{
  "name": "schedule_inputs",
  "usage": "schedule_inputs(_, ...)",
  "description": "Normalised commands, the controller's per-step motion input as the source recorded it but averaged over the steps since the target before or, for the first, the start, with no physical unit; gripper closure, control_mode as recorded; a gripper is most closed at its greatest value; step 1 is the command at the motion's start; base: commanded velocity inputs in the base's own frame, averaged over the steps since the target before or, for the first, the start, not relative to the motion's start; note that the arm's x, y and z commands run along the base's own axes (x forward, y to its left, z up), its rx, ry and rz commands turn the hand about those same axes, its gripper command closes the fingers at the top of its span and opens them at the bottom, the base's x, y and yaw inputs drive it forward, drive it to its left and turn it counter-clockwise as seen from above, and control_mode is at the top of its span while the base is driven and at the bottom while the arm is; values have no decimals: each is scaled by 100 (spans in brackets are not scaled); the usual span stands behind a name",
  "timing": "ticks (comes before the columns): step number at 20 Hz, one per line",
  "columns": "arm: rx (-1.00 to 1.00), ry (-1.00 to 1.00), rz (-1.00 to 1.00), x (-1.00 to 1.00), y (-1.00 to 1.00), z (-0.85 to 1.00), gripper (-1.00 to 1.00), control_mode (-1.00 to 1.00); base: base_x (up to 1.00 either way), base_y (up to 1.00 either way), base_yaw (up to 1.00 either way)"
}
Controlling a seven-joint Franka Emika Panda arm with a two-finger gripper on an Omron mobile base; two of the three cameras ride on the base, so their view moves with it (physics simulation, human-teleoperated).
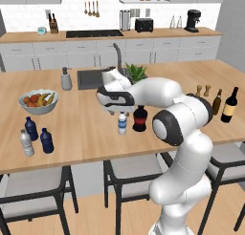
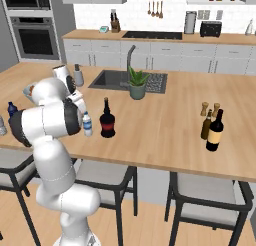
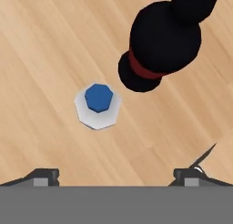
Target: Move the plastic bottles in the middle to the plastics group, and the glass bottles in the middle to the glass group.
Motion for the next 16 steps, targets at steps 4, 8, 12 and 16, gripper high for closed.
schedule_inputs(4, 5, -11, 6, 30, -38, -28, -100, -100, 0, 0, 0)
schedule_inputs(8, 9, -3, 9, 35, -33, -11, -100, -100, 0, 0, 0)
schedule_inputs(12, 2, 0, 19, 8, -2, 0, -100, -100, 0, 0, 0)
schedule_inputs(16, 0, -1, 29, -2, 9, 0, -100, -100, 0, 0, 0)
